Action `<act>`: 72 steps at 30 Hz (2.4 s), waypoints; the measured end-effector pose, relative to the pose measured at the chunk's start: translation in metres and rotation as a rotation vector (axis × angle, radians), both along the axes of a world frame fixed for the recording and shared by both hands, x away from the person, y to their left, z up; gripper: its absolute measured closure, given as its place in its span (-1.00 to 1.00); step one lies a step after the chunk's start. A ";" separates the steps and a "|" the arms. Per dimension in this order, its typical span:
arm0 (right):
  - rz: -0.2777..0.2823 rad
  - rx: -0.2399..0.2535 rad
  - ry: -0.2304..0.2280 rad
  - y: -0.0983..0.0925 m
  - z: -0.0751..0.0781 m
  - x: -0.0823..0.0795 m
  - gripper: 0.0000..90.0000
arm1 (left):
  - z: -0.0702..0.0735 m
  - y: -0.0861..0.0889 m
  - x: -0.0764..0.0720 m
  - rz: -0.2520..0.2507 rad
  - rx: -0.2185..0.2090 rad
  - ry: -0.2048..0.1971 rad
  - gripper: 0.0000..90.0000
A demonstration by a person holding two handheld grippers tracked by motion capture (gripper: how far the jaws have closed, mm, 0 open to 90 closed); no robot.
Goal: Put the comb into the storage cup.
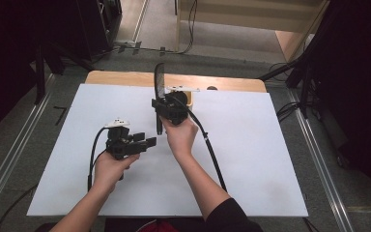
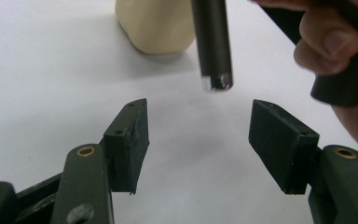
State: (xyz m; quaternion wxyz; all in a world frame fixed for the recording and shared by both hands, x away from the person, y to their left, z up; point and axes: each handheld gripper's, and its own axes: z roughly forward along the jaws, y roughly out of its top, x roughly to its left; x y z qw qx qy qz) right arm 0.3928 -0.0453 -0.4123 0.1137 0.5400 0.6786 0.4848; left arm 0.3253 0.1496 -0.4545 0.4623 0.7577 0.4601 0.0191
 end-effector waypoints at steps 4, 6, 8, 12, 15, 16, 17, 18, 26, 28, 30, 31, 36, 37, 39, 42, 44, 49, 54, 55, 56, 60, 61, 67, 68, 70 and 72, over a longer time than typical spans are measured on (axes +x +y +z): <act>-0.008 -0.002 -0.046 -0.002 -0.001 -0.005 0.56 | 0.000 0.003 -0.002 -0.024 0.042 0.001 -0.15; -0.010 -0.013 -0.076 -0.003 0.000 -0.007 0.56 | 0.000 0.005 -0.002 -0.033 0.053 0.005 -0.16; -0.012 -0.018 -0.091 -0.003 0.001 -0.009 0.56 | 0.001 0.008 -0.003 -0.038 0.063 0.008 -0.16; -0.006 -0.018 -0.130 -0.004 0.002 -0.012 0.56 | 0.000 0.013 -0.003 -0.054 0.072 0.018 -0.16; -0.007 -0.036 -0.187 -0.005 0.003 -0.016 0.56 | -0.002 0.017 -0.003 -0.062 0.074 0.041 -0.16; -0.014 -0.044 -0.198 -0.005 0.003 -0.018 0.56 | -0.002 0.018 -0.003 -0.063 0.077 0.044 -0.16; -0.016 -0.047 -0.209 -0.005 0.004 -0.019 0.56 | -0.003 0.019 -0.002 -0.062 0.078 0.049 -0.16; -0.018 -0.042 -0.211 -0.006 0.004 -0.019 0.56 | -0.003 0.020 -0.002 -0.065 0.083 0.051 -0.16; -0.068 -0.035 -0.205 -0.016 0.004 -0.020 0.56 | -0.004 0.024 -0.005 -0.091 0.118 0.044 -0.16; -0.080 -0.040 -0.209 -0.019 0.002 -0.021 0.56 | -0.004 0.025 -0.007 -0.098 0.131 0.039 -0.16; -0.088 -0.039 -0.215 -0.022 0.002 -0.021 0.56 | -0.004 0.026 -0.008 -0.108 0.149 0.034 -0.16; -0.096 -0.037 -0.222 -0.023 0.002 -0.022 0.56 | -0.005 0.027 -0.009 -0.110 0.151 0.035 -0.16; -0.105 -0.032 -0.239 -0.028 0.003 -0.023 0.56 | -0.005 0.030 -0.011 -0.119 0.152 0.034 -0.16; -0.111 -0.030 -0.240 -0.029 0.004 -0.023 0.56 | -0.005 0.030 -0.012 -0.123 0.154 0.034 -0.18; -0.115 -0.023 -0.246 -0.031 0.005 -0.024 0.56 | -0.006 0.031 -0.012 -0.125 0.159 0.034 -0.19; -0.117 -0.020 -0.244 -0.033 0.005 -0.023 0.56 | -0.007 0.032 -0.014 -0.127 0.162 0.027 -0.20; -0.116 -0.021 -0.245 -0.034 0.006 -0.023 0.56 | -0.008 0.033 -0.015 -0.122 0.164 0.029 -0.22; -0.123 -0.014 -0.263 -0.037 0.009 -0.024 0.56 | -0.008 0.036 -0.018 -0.129 0.171 0.029 -0.22; -0.132 -0.010 -0.265 -0.040 0.011 -0.023 0.56 | -0.008 0.038 -0.021 -0.140 0.179 0.029 -0.22; -0.130 -0.009 -0.266 -0.041 0.011 -0.023 0.56 | -0.008 0.039 -0.021 -0.139 0.179 0.030 -0.22; -0.135 -0.011 -0.270 -0.042 0.012 -0.023 0.56 | -0.008 0.039 -0.022 -0.140 0.181 0.030 -0.22; -0.133 -0.016 -0.275 -0.044 0.013 -0.022 0.56 | -0.008 0.042 -0.023 -0.142 0.178 0.030 -0.22; -0.135 -0.016 -0.274 -0.044 0.013 -0.021 0.56 | -0.008 0.042 -0.023 -0.140 0.178 0.029 -0.22; -0.143 -0.003 -0.266 -0.050 0.016 -0.019 0.56 | -0.009 0.046 -0.025 -0.135 0.177 0.038 -0.22; -0.147 -0.005 -0.269 -0.051 0.017 -0.018 0.56 | -0.008 0.047 -0.026 -0.135 0.177 0.037 -0.22; -0.150 -0.003 -0.268 -0.052 0.018 -0.017 0.56 | -0.008 0.048 -0.026 -0.132 0.178 0.038 -0.22; -0.152 -0.002 -0.271 -0.054 0.019 -0.017 0.56 | -0.008 0.049 -0.026 -0.130 0.171 0.039 -0.22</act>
